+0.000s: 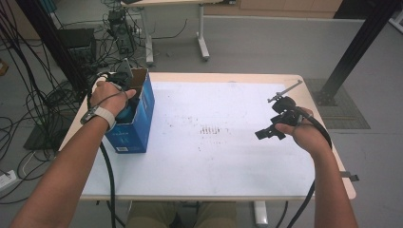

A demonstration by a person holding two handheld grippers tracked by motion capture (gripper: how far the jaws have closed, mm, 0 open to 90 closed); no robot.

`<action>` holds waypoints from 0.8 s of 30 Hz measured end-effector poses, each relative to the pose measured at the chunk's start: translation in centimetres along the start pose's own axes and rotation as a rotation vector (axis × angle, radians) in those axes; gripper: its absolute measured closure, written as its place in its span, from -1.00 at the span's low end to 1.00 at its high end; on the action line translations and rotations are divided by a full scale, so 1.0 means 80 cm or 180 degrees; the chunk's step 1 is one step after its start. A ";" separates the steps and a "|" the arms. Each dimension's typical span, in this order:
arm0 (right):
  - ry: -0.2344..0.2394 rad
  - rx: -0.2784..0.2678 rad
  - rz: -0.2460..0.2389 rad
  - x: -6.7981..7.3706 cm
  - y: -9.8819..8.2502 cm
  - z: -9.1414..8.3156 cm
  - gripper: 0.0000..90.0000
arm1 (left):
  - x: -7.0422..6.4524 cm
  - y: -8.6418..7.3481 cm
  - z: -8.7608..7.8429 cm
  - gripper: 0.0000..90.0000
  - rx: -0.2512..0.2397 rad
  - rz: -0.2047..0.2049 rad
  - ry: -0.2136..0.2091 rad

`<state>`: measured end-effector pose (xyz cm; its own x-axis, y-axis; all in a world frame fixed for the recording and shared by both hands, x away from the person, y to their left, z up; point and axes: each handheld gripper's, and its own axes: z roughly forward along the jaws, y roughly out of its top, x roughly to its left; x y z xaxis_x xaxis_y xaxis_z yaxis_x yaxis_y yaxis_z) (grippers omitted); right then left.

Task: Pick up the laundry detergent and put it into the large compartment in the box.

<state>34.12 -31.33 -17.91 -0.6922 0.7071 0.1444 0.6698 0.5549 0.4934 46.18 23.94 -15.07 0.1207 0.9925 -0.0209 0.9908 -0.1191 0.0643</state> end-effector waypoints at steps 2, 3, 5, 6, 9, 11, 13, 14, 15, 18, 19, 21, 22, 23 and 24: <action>0.0002 -0.0001 0.0002 0.000 0.000 0.000 -0.84 | 0.001 0.000 0.000 -0.20 0.0001 0.0002 -0.0002; 0.0001 -0.0004 -0.0006 0.000 0.000 0.001 -0.84 | 0.001 0.000 0.000 -0.20 -0.0004 0.0000 -0.0003; -0.0004 -0.0002 -0.0009 0.000 0.000 0.000 -0.84 | 0.001 -0.001 0.000 -0.22 -0.0009 0.0001 -0.0011; -0.0004 -0.0002 -0.0010 0.000 0.000 0.000 -0.84 | 0.001 -0.001 0.000 -0.22 -0.0010 0.0002 -0.0011; -0.0003 -0.0005 -0.0008 0.000 -0.001 0.000 -0.84 | 0.001 0.000 0.000 -0.22 -0.0006 0.0008 -0.0011; -0.0002 -0.0006 -0.0008 0.000 -0.001 0.000 -0.84 | 0.001 0.000 0.000 -0.22 -0.0009 0.0012 -0.0014; -0.0003 -0.0009 -0.0011 0.000 -0.001 0.000 -0.84 | 0.000 0.000 0.000 -0.22 -0.0011 0.0013 -0.0012; -0.0005 -0.0006 -0.0013 0.000 0.000 0.000 -0.84 | 0.000 -0.001 0.000 -0.23 -0.0014 0.0014 -0.0013; -0.0005 -0.0006 -0.0013 0.000 0.000 0.000 -0.84 | 0.001 -0.001 0.000 -0.23 -0.0014 0.0015 -0.0015; -0.0002 -0.0008 -0.0008 0.000 -0.001 0.000 -0.84 | 0.003 -0.002 0.000 -0.29 -0.0020 -0.0001 -0.0024; -0.0002 -0.0006 -0.0008 0.001 -0.001 0.000 -0.84 | 0.003 -0.002 0.000 -0.30 -0.0018 0.0000 -0.0029; 0.0001 -0.0006 -0.0007 0.000 -0.001 0.001 -0.84 | 0.004 -0.002 0.000 -0.33 -0.0028 0.0008 -0.0035; 0.0001 0.0000 0.0001 0.000 -0.001 0.001 -0.84 | 0.003 -0.002 -0.001 -0.34 -0.0027 0.0021 -0.0030; 0.0004 0.0001 -0.0006 0.000 -0.001 0.001 -0.84 | 0.003 -0.002 -0.001 -0.35 -0.0031 0.0023 -0.0026; 0.0004 0.0000 -0.0007 0.000 -0.001 0.002 -0.84 | 0.004 -0.002 -0.001 -0.35 -0.0035 0.0025 -0.0026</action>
<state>34.08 -31.29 -18.04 -0.6939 0.7054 0.1445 0.6684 0.5563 0.4937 46.02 24.25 -15.04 0.1289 0.9912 -0.0284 0.9891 -0.1265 0.0755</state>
